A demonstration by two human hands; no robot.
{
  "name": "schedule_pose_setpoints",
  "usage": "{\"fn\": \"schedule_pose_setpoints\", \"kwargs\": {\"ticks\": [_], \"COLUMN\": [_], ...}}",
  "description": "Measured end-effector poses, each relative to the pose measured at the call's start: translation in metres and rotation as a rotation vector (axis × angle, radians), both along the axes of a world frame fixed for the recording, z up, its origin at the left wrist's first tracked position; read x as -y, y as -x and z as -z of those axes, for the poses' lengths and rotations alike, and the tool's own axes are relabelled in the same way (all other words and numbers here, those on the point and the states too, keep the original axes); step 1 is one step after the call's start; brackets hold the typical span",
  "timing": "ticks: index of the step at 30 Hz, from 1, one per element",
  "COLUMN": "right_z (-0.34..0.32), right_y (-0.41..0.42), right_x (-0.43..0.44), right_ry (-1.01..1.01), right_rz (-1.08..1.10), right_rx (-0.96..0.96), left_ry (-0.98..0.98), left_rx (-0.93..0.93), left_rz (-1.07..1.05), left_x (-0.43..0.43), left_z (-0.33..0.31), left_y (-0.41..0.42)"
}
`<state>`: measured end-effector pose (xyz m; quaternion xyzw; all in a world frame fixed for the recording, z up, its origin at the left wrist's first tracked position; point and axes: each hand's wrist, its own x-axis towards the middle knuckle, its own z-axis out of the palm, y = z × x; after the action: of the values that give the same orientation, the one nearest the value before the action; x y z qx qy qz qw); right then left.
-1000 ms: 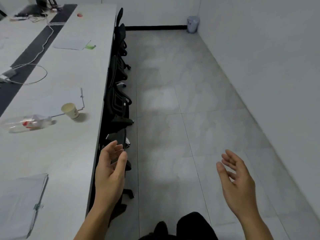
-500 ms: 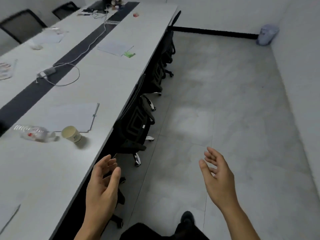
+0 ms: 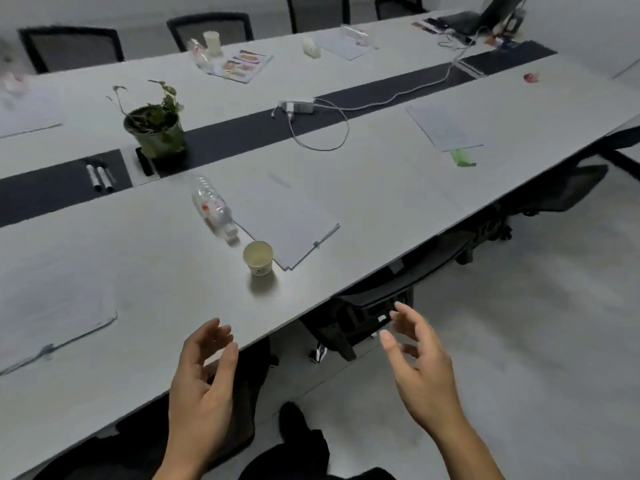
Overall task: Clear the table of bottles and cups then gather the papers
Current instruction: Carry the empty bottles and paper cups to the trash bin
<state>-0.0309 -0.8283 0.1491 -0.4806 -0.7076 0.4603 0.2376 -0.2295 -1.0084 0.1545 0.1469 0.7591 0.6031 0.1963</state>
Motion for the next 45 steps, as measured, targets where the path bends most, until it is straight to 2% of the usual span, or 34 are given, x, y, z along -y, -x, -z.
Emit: {"fn": "schedule_pose_setpoints", "kwargs": {"ticks": [9, 14, 19, 24, 28, 32, 36, 39, 41, 45], "right_z": [0.005, 0.048, 0.09, 0.141, 0.149, 0.136, 0.124, 0.121, 0.12, 0.124], "right_y": [0.131, 0.204, 0.259, 0.291, 0.297, 0.287, 0.269, 0.256, 0.248, 0.238], "right_x": [-0.104, -0.135, -0.144, -0.152, -0.17, -0.186, -0.202, -0.209, -0.209, -0.202], "right_ry": [0.026, 0.026, -0.007, -0.145, -0.148, -0.131, -0.126, -0.124, -0.11, -0.098], "right_rz": [-0.35, -0.686, -0.982, -1.17, -1.104, -0.905, -0.739, -0.635, -0.586, -0.52], "right_rx": [0.038, 0.146, 0.257, 0.409, 0.389, 0.356, 0.393, 0.425, 0.444, 0.449], "left_ry": [0.064, 0.16, 0.178, 0.225, 0.3, 0.463, 0.731, 0.813, 0.798, 0.744], "left_rx": [-0.014, 0.002, 0.015, 0.035, 0.039, 0.011, -0.189, -0.308, -0.265, -0.077], "left_rz": [-0.238, -0.463, -0.716, -0.764, -0.68, -0.437, -0.065, 0.142, 0.144, 0.011], "left_x": [-0.052, -0.057, -0.068, -0.086, -0.103, -0.133, -0.17, -0.198, -0.217, -0.253], "left_z": [-0.001, 0.006, 0.006, 0.012, 0.021, 0.055, 0.106, 0.143, 0.162, 0.188], "left_y": [0.066, 0.065, 0.052, 0.051, 0.08, 0.141, 0.206, 0.247, 0.267, 0.3]}}
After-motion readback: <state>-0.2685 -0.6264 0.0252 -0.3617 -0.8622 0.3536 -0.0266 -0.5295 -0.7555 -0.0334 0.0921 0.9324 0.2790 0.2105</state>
